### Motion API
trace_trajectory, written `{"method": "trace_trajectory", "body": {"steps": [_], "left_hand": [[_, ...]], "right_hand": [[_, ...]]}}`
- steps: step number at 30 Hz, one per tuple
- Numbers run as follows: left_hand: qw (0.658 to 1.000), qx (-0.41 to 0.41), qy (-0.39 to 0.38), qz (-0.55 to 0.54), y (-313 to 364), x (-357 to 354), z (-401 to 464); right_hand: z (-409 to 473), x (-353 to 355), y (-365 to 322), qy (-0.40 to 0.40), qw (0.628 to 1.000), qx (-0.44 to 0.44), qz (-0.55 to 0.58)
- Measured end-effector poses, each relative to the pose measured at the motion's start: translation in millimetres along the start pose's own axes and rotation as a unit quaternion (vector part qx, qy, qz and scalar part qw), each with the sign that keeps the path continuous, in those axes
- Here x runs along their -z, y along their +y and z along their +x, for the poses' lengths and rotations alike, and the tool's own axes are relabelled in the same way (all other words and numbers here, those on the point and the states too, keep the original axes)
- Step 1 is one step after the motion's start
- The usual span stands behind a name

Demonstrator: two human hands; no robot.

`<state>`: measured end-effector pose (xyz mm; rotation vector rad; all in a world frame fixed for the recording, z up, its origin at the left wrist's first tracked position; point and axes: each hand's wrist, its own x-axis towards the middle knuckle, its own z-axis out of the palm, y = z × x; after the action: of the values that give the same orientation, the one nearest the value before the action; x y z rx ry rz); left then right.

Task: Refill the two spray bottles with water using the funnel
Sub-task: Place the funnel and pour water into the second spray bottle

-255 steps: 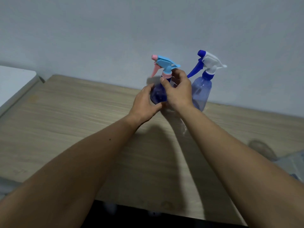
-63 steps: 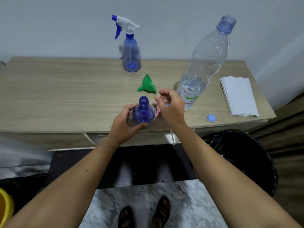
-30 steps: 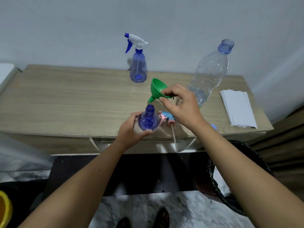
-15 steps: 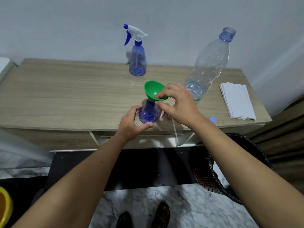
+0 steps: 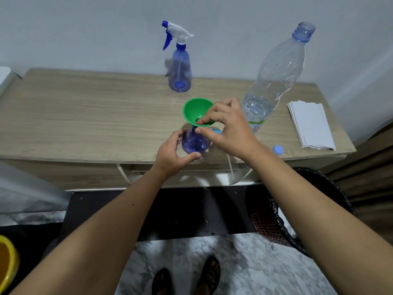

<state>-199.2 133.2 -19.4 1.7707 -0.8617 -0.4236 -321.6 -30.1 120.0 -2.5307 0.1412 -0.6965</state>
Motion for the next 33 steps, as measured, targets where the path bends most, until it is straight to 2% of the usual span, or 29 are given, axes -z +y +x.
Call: {"method": "trace_trajectory", "body": {"steps": [10, 18, 22, 26, 33], "left_hand": [[1.0, 0.0, 0.019, 0.001, 9, -3, -5], [1.0, 0.02, 0.022, -0.003, 9, -4, -7], [0.997, 0.051, 0.05, -0.04, 12, -8, -19], [0.992, 0.075, 0.073, -0.077, 16, -13, -38], [0.99, 0.107, 0.056, -0.079, 29, -6, -38]], "right_hand": [[-2, 1, -2, 0.025, 1.0, 0.005, -0.003], [-6, 5, -5, 0.044, 0.999, 0.0, 0.004], [-10, 13, -9, 0.066, 0.998, 0.002, 0.008], [-21, 25, -11, 0.104, 0.994, -0.027, 0.013], [-45, 51, 2, 0.152, 0.98, -0.126, 0.014]]}}
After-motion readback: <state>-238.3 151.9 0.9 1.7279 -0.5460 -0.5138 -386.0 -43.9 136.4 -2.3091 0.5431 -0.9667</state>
